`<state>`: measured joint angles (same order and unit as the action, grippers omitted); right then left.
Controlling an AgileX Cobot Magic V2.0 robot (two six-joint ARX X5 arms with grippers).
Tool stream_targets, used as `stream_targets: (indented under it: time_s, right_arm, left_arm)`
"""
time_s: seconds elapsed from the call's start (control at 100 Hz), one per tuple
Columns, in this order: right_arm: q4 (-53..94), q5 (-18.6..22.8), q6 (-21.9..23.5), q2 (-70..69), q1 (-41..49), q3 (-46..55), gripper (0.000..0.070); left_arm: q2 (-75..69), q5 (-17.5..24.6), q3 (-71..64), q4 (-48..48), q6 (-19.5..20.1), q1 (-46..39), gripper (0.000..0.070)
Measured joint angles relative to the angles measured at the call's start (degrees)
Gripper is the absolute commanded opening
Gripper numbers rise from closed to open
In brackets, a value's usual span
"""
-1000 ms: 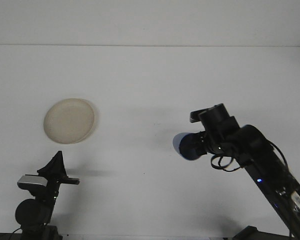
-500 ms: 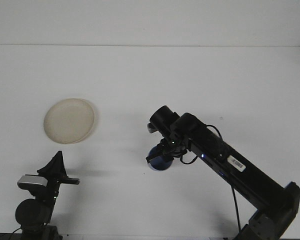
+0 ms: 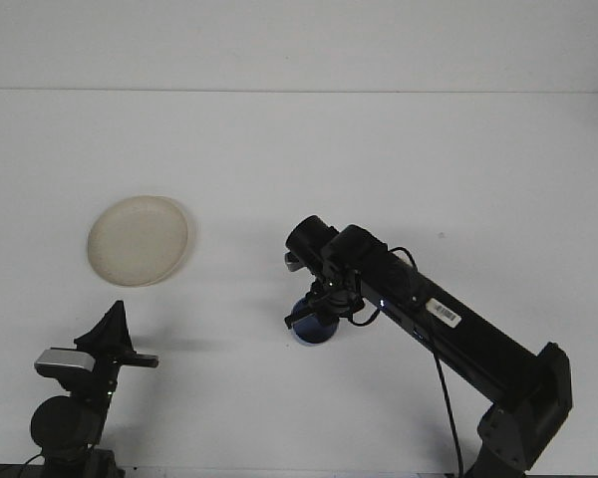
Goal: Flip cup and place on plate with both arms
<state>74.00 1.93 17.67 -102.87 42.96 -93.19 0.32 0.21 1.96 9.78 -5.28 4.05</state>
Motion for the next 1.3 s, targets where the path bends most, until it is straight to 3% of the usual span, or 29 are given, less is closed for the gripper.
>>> stream_targets:
  time_s: [0.5,0.55,0.69,0.77,1.13,1.3]
  right_arm:
    - [0.0,1.3,-1.8,-3.3,0.5,-0.2,0.0026]
    - [-0.1,1.3,-1.9,-3.3,0.5,-0.2,0.0087]
    - [-0.1,1.3,-2.0,-3.6,0.6,-0.2,0.0362]
    - [0.0,1.3,-2.0,-3.7,0.6,-0.5,0.0440]
    - [2.9,1.4,-4.5,-3.7,0.3,-9.9,0.0444]
    - [2.9,4.9,-7.8,-2.0,-2.0,-12.5,0.0444]
  left_arm:
    - [0.0,0.0,0.0,0.0,0.0,0.0,0.0006]
    - [0.0,0.0,0.0,0.0,0.0,0.0,0.0006]
    - [0.0,0.0,0.0,0.0,0.0,0.0,0.0006]
    - [0.0,0.0,0.0,0.0,0.0,0.0,0.0006]
    - [0.0,0.0,0.0,0.0,0.0,0.0,0.0006]
    - [0.0,0.0,0.0,0.0,0.0,0.0,0.0006]
